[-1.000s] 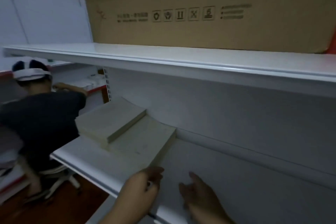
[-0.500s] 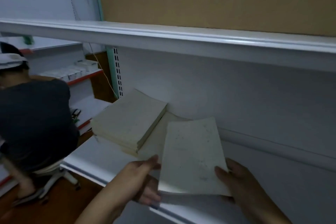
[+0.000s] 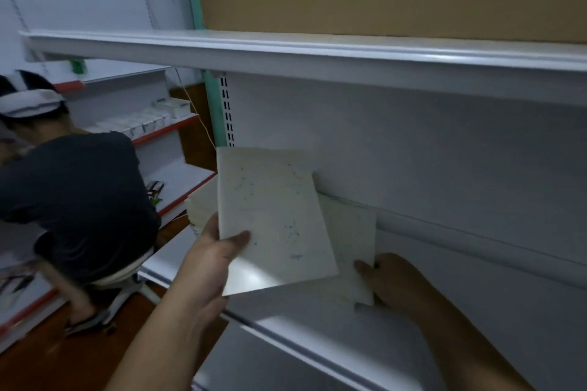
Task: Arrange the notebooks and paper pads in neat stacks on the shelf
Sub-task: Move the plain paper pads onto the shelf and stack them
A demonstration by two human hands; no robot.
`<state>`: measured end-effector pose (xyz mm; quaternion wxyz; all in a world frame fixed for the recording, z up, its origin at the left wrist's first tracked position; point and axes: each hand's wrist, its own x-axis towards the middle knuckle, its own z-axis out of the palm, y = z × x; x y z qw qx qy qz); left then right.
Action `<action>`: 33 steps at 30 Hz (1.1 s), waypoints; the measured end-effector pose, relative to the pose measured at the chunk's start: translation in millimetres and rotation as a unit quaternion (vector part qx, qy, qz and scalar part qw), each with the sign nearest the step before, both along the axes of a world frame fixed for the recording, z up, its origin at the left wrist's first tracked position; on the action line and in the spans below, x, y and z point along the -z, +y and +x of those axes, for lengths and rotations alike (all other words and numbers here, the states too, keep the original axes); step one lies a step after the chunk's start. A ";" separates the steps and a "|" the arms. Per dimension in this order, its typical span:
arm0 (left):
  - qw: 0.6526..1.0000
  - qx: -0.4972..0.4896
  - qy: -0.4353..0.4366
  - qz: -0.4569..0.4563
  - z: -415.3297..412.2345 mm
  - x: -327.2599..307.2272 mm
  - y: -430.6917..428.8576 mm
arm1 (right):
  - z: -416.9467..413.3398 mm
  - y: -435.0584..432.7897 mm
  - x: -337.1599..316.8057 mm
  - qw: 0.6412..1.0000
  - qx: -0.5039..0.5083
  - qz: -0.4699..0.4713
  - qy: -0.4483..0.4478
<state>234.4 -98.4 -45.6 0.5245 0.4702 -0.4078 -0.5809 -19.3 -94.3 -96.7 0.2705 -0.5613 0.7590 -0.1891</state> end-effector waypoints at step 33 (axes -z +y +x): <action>0.998 0.060 -0.034 -0.009 3.8 3.2 3.1 | 17.0 39.0 -45.6 0.935 0.091 -0.148 -0.310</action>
